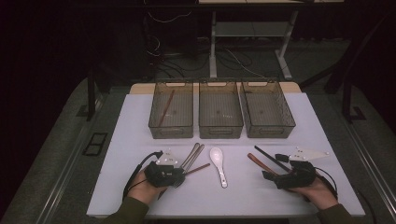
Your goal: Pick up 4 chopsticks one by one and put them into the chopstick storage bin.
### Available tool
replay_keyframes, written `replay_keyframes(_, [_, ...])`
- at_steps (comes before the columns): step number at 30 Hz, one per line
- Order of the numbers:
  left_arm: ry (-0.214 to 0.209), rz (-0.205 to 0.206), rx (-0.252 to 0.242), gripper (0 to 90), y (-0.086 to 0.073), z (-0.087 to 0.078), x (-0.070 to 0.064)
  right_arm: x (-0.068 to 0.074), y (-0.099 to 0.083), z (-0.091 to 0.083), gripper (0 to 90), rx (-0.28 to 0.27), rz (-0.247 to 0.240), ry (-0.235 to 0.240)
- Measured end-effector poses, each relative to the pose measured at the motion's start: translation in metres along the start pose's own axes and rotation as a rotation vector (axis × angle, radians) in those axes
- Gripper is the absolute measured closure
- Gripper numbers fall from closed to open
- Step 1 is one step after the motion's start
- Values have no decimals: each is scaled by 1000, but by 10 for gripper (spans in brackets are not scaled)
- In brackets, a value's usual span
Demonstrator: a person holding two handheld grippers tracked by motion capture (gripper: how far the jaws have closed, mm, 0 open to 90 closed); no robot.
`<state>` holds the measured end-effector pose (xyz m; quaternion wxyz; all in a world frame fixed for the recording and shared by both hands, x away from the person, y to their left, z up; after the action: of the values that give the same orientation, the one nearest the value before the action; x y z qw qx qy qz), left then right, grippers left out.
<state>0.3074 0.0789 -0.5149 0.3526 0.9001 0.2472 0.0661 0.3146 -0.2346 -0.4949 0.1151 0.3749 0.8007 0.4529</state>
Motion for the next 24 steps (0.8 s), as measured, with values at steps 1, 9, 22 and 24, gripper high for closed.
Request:
replay_keyframes(1, [-1, -1, -2, 779, 0, 0, 0, 0, 0, 0, 114, 0, -1, 0])
replay_keyframes(9, [-2, 0, -4, 807, 0, 0, 1, 0, 0, 0, 115, 1, -1, 1])
replay_keyframes(22, [-15, -6, -13, 827, 1, 1, 3, 0, 0, 0, 115, 3, -2, 3])
replay_keyframes(24, [-16, -7, -11, 830, 1, 1, 3, 0, -1, 0, 115, 4, -1, 3])
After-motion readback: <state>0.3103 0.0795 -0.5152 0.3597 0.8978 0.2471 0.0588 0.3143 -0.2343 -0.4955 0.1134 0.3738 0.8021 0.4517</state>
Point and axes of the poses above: each handheld gripper's, and its own axes: z roughly forward along the jaws, y roughly out of its top, x roughly to its left, the point moved 10 cm from there along z, roughly forward along the jaws, and after that the axes turned 1 degree about z, right-handed, at the moved point
